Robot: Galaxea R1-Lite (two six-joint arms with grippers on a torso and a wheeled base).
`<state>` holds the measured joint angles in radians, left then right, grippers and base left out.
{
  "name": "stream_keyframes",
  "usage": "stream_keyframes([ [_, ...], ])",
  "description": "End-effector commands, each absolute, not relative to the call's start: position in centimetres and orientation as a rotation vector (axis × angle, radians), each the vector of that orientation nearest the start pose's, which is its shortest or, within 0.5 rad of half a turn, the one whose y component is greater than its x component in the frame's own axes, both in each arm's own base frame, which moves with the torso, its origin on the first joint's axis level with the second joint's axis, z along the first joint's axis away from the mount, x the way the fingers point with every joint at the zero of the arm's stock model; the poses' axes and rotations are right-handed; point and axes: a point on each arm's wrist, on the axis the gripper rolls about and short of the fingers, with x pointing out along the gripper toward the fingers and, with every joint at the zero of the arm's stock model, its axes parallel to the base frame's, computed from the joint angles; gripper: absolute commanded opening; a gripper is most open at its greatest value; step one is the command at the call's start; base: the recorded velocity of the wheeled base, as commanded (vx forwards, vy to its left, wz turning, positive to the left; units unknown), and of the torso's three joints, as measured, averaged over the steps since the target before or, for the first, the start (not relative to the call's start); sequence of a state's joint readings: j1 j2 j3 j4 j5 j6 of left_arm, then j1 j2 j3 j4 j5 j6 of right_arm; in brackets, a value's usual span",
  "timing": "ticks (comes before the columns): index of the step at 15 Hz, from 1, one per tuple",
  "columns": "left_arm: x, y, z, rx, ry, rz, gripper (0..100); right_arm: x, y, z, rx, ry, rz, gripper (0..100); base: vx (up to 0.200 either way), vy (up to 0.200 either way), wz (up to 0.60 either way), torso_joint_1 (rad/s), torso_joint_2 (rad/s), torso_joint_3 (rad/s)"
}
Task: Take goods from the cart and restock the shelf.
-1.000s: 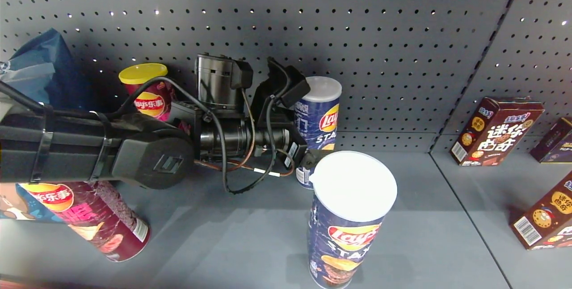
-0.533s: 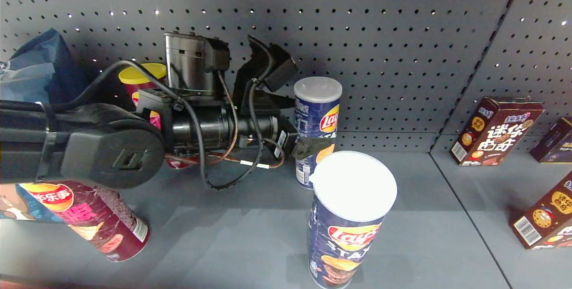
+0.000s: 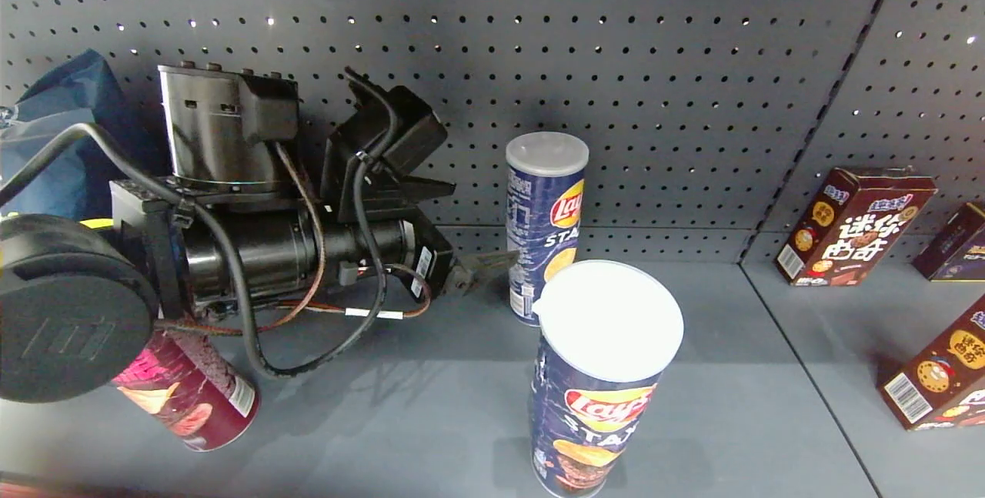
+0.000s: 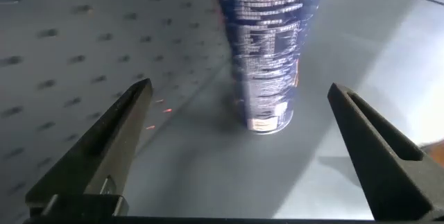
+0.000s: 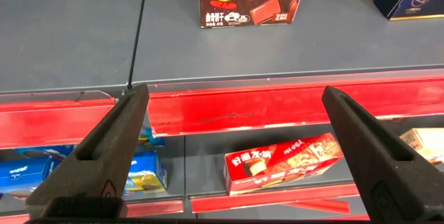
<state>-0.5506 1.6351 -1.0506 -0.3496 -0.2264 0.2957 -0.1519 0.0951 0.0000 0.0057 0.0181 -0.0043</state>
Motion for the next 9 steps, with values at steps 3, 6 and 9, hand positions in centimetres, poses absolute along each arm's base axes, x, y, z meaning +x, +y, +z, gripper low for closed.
stream_keyframes([
  [3, 24.9, -16.1, 23.6, 0.348, 0.151, -0.687, 100, -1.5, 0.3, 7.7, 0.004, 0.101, -0.133, 100, 0.000, 0.000, 0.00, 0.000, 0.00, 0.000],
  [6, 24.7, -16.2, 22.7, 0.370, 0.186, -0.640, 100, -1.5, 0.3, 7.7, 0.004, 0.103, -0.133, 100, 0.000, 0.000, 0.00, 0.000, 0.00, 0.000],
  [9, 24.7, -16.6, 22.6, 0.378, 0.192, -0.620, 100, -1.5, 0.3, 7.7, 0.004, 0.103, -0.133, 100, 0.000, 0.000, 0.00, 0.000, 0.00, 0.000],
])
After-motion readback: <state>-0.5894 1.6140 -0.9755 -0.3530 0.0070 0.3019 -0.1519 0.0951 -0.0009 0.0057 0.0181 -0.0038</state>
